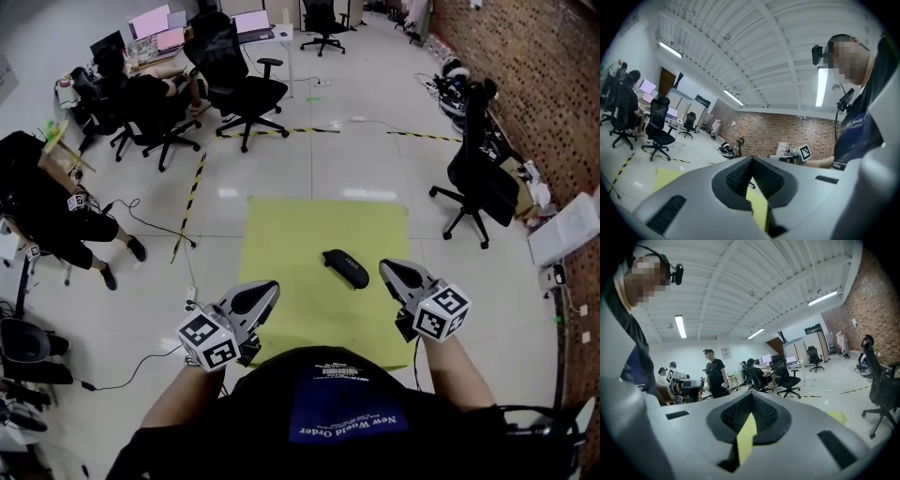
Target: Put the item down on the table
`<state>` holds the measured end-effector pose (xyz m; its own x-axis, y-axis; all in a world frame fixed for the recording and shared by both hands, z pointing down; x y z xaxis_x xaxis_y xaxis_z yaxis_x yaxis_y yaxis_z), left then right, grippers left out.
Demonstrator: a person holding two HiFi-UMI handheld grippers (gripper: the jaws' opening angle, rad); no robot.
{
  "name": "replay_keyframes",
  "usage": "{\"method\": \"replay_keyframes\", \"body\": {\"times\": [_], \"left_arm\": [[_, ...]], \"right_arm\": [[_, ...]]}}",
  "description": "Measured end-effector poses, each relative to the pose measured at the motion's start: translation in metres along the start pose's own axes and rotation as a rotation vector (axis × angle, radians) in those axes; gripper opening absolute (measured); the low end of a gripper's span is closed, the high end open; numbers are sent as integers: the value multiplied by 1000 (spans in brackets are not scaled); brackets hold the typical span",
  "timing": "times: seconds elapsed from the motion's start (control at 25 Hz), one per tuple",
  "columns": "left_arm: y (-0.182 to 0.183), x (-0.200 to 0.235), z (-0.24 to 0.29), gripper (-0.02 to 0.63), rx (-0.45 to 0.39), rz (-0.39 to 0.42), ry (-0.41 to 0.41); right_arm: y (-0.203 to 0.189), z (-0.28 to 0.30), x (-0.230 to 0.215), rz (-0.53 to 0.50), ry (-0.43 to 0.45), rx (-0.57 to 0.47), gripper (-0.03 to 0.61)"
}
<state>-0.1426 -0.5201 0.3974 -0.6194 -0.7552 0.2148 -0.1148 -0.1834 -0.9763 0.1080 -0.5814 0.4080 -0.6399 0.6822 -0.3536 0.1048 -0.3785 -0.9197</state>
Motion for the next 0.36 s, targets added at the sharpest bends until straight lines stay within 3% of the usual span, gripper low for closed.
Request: {"method": "replay_keyframes", "body": {"times": [0.36], "left_arm": [[2,2,-3,-8,-6,-5,23]], "right_arm": [[-1,-2,1,-9,3,1,-14]]}}
Point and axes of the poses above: the fingertips, and each gripper's own axes: z forward along the fingers, x to its left, y out of its top, the point moved 3 cm from there along -z, backward along the fingers, and after that the axes turned 8 degrees about z, right-handed, at the moved point
